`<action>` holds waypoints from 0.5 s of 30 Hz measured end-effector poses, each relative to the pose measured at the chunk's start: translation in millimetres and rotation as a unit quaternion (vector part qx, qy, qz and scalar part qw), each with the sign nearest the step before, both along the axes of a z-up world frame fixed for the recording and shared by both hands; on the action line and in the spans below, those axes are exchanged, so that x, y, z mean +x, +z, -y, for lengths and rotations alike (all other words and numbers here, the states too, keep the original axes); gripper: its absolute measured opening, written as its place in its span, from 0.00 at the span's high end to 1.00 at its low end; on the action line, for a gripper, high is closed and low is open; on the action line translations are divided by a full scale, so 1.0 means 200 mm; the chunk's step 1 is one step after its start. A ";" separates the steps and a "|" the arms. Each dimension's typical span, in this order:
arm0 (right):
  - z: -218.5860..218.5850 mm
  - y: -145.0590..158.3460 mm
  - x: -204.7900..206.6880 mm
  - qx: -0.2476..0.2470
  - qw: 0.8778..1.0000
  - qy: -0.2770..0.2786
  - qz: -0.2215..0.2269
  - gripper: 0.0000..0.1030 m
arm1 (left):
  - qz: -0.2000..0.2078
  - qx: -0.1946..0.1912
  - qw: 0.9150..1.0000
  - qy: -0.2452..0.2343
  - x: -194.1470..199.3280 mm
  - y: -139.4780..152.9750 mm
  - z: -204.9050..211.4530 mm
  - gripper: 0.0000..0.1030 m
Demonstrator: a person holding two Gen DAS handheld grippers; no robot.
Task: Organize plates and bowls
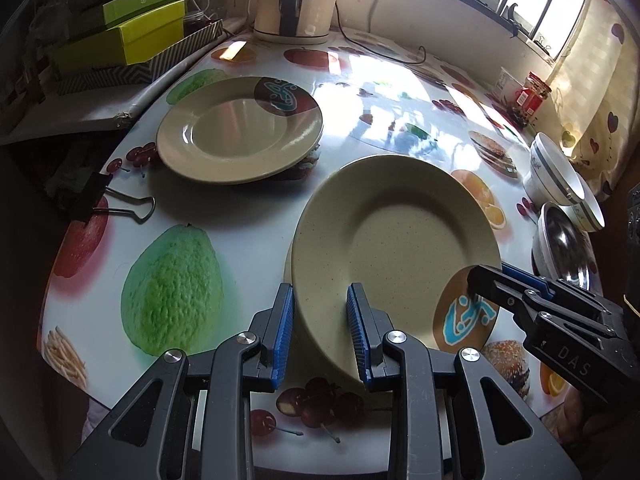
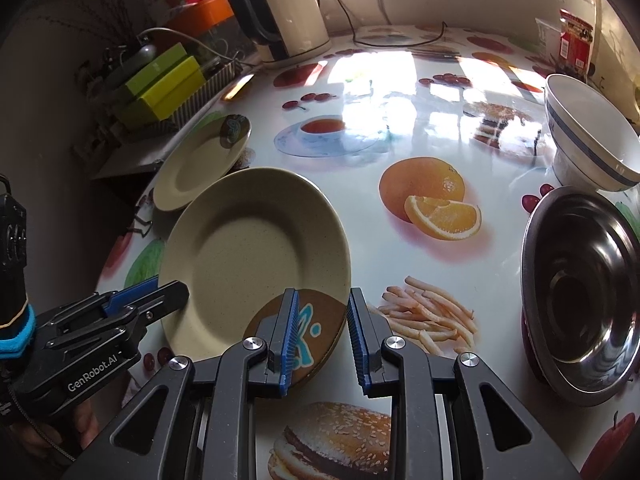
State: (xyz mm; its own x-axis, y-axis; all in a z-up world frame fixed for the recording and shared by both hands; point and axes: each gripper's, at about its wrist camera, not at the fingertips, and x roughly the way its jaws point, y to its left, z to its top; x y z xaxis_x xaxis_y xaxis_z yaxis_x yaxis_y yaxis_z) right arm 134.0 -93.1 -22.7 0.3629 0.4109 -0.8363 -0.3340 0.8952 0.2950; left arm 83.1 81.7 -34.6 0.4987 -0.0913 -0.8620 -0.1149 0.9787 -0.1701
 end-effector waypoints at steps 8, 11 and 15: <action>0.02 -0.01 -0.01 0.001 1.000 -0.001 0.000 0.74 | -0.001 0.003 1.000 0.000 0.00 0.00 0.00 0.73; 0.02 -0.01 -0.01 0.002 1.000 -0.002 -0.001 0.74 | 0.000 0.003 1.000 0.000 0.00 0.00 0.00 0.73; 0.02 -0.01 -0.01 0.003 1.000 -0.003 0.001 0.74 | 0.000 0.002 1.000 0.001 0.00 0.00 0.00 0.73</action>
State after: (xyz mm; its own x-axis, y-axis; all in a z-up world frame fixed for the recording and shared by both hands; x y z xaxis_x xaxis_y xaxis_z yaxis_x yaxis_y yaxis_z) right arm 132.1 -97.6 -24.1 0.3675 0.4140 -0.8328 -0.3295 0.8953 0.2996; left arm 82.8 81.7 -34.1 0.4988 -0.0869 -0.8624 -0.1161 0.9793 -0.1658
